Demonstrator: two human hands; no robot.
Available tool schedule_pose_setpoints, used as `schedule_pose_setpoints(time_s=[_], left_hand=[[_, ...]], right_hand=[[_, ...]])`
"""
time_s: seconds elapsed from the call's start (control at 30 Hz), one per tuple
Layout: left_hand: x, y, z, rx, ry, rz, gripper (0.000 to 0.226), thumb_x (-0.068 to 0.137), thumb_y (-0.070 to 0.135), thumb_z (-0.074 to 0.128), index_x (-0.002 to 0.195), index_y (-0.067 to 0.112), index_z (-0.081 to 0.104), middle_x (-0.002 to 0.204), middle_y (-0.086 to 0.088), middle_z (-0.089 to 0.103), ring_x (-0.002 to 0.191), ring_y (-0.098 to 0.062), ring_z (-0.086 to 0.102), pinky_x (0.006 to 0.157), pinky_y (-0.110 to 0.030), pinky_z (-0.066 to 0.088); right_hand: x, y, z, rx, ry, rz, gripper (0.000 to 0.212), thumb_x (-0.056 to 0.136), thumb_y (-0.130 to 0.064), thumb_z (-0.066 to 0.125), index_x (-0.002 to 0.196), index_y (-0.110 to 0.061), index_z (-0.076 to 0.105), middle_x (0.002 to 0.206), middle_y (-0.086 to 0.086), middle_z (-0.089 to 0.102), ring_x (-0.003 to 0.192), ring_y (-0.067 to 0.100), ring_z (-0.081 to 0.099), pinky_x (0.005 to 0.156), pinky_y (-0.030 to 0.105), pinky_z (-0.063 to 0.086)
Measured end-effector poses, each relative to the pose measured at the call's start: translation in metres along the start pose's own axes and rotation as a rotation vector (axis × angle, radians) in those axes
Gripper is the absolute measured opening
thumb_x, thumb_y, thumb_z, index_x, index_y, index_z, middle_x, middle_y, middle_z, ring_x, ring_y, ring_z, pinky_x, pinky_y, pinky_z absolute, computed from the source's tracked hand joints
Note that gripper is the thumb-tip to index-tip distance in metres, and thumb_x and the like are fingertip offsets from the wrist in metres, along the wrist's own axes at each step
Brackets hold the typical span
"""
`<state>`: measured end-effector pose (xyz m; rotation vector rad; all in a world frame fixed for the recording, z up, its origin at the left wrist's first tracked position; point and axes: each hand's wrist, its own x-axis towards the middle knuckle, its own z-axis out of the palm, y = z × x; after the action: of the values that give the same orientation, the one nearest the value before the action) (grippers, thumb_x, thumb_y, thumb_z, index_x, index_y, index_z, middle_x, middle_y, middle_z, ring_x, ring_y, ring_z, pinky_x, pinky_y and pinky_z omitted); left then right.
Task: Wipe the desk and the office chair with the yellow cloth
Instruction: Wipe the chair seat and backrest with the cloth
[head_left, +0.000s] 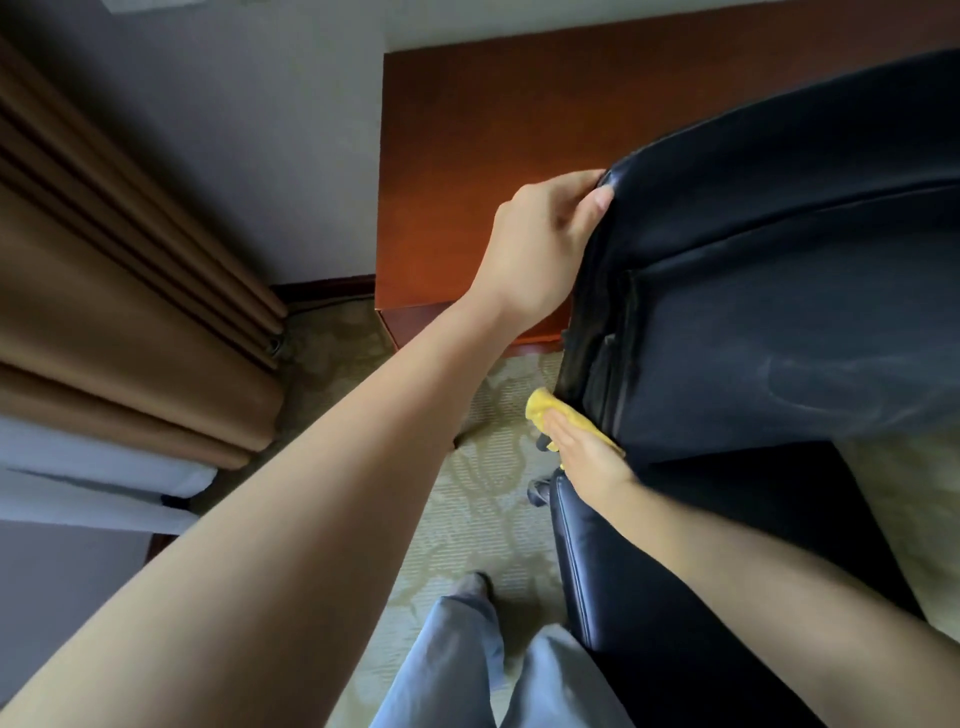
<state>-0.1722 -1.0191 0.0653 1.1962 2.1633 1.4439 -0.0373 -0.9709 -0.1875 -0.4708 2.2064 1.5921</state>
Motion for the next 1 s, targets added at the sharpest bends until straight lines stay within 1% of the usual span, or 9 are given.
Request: schedule_pose_setpoints(time_s=[0.07,0.13,0.2,0.27,0.33,0.43,0.63,0.87,1.0], left_hand=[[0.003,-0.003,0.001,-0.014,-0.012,0.005,0.03,0.102,0.017,0.044,0.125,0.008,0.061,0.114,0.0,0.068,0.11,-0.011,0.061,0.095,-0.035,0.049],[0.004,-0.005,0.002,-0.038,-0.013,-0.005,0.032,0.101,0.017,0.044,0.127,0.007,0.06,0.12,-0.002,0.066,0.115,-0.011,0.059,0.098,-0.035,0.048],[0.004,-0.008,0.002,-0.072,-0.014,-0.005,0.031,0.101,0.016,0.046,0.127,0.007,0.06,0.122,-0.002,0.065,0.118,-0.011,0.057,0.1,-0.034,0.047],[0.004,-0.008,-0.001,-0.109,-0.035,-0.015,0.03,0.101,0.017,0.047,0.126,0.008,0.061,0.121,0.0,0.066,0.116,-0.009,0.058,0.1,-0.032,0.048],[0.005,-0.009,-0.003,-0.118,-0.054,-0.014,0.029,0.101,0.017,0.047,0.124,0.01,0.063,0.117,0.001,0.067,0.113,-0.008,0.06,0.098,-0.033,0.048],[0.002,-0.009,-0.005,-0.137,-0.057,-0.013,0.028,0.1,0.016,0.047,0.123,0.011,0.064,0.115,0.002,0.068,0.111,-0.009,0.061,0.098,-0.035,0.048],[-0.005,-0.007,-0.007,-0.178,-0.049,-0.023,0.029,0.1,0.018,0.047,0.123,0.011,0.064,0.116,0.004,0.068,0.11,-0.005,0.06,0.095,-0.024,0.049],[-0.007,-0.018,-0.004,-0.298,-0.073,-0.039,0.032,0.101,0.016,0.045,0.129,0.007,0.059,0.125,-0.003,0.064,0.119,-0.015,0.057,0.101,-0.039,0.046],[-0.006,-0.027,-0.002,-0.391,-0.087,-0.02,0.033,0.101,0.011,0.045,0.131,0.003,0.055,0.126,-0.008,0.063,0.119,-0.017,0.058,0.101,-0.04,0.047]], right_hand=[[0.004,-0.005,0.002,-0.014,-0.023,-0.028,0.063,0.103,-0.04,0.02,0.148,0.0,0.001,0.157,0.015,-0.003,0.134,0.049,-0.018,0.089,0.067,-0.028],[-0.002,-0.008,0.0,0.034,-0.062,-0.08,0.045,0.101,-0.035,0.026,0.138,-0.018,0.045,0.145,0.006,0.037,0.136,0.043,0.003,0.102,0.063,-0.024],[-0.009,0.004,0.0,0.348,-0.077,0.118,0.035,0.092,-0.039,0.036,0.088,-0.052,0.069,0.098,-0.025,0.065,0.114,0.003,0.022,0.108,0.018,0.007],[-0.02,0.02,-0.004,0.541,0.043,0.322,0.009,0.064,-0.064,0.057,0.062,-0.06,0.065,0.072,-0.036,0.063,0.096,-0.012,0.036,0.081,0.0,0.028],[-0.033,0.041,-0.009,0.434,-0.039,0.171,0.012,0.073,-0.048,0.065,0.079,-0.042,0.074,0.086,-0.021,0.068,0.096,-0.006,0.055,0.089,0.009,0.036],[-0.055,0.077,-0.007,0.42,0.189,0.011,0.041,0.085,-0.001,0.03,0.102,-0.02,0.062,0.103,-0.005,0.058,0.099,0.016,0.055,0.096,0.027,0.04],[-0.092,0.134,-0.002,0.354,0.366,0.223,0.075,0.09,0.007,0.002,0.12,-0.03,0.061,0.115,-0.011,0.061,0.113,0.008,0.054,0.103,0.025,0.04],[-0.081,0.114,0.001,0.27,0.227,0.207,0.054,0.091,-0.017,0.027,0.144,-0.02,0.036,0.15,-0.005,0.037,0.139,0.016,0.03,0.115,0.034,0.019],[-0.037,0.065,-0.007,0.152,0.126,0.136,0.043,0.092,-0.016,0.025,0.121,-0.019,0.056,0.115,0.002,0.055,0.121,0.028,0.041,0.112,0.037,0.025]])
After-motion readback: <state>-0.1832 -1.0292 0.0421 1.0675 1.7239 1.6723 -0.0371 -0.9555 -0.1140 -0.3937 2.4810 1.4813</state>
